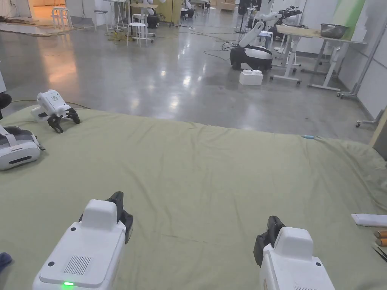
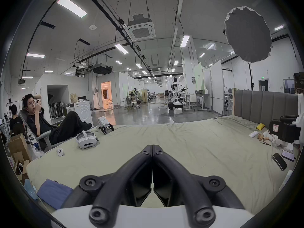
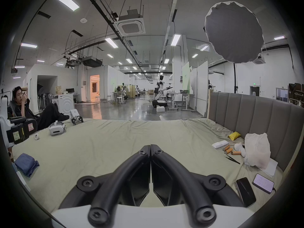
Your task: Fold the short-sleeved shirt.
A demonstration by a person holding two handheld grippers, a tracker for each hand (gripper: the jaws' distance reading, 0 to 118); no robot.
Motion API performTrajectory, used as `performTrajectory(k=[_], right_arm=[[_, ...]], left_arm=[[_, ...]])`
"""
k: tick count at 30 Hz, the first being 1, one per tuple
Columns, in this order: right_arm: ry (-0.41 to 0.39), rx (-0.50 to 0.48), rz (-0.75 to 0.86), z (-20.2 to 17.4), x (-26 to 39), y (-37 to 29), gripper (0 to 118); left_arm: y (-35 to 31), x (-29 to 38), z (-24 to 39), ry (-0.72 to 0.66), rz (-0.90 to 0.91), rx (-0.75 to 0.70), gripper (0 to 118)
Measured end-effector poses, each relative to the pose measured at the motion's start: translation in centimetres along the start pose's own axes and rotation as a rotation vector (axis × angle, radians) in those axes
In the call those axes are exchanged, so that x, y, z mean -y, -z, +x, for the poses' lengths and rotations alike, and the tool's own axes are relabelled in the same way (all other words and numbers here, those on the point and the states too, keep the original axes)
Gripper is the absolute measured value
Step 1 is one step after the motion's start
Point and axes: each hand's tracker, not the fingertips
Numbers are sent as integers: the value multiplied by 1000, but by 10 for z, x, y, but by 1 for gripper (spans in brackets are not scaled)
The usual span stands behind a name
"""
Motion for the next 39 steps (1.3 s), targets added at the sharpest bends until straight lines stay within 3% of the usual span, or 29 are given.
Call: performTrajectory(k=[5,7,8,9,10,12,15,18,20,32,35,39], right_arm=[[7,-4,-2,-1,0,0,0],[6,-8,-4,-2,0,1,6],[3,-3,-3,-3,-1,1,18],[-7,6,-2,-3,-1,1,46],[-12,15,-4,-3,-1,1,67],[-7,14,-10,-2,-1,3,86],[-13,14,8,-2,-1,2,88],[-19,6,11,-2,0,4,100],[-4,-2,6,-1,1,5,101],[53,-12,27,8,-2,10,103],[1,81,12,3,-5,13,103],[76,65,3,8,-3,19,103]], left_arm=[[-2,-6,-4,-23,9,-8,1],[-2,-8,-7,-27,10,-13,14],[-2,-10,-9,-32,12,-15,25],[-3,-11,-10,-35,10,-16,41],[-2,-11,-11,-39,8,-22,53],[-2,-12,-15,-41,6,-28,78],[-1,-10,-18,-32,12,-50,96],[0,-9,-22,-34,13,-61,104],[2,-8,-26,-50,0,-55,107],[2,-6,-33,-113,47,-1,108],[4,-9,-33,-121,44,19,108],[1,-7,-28,-101,88,27,108]])
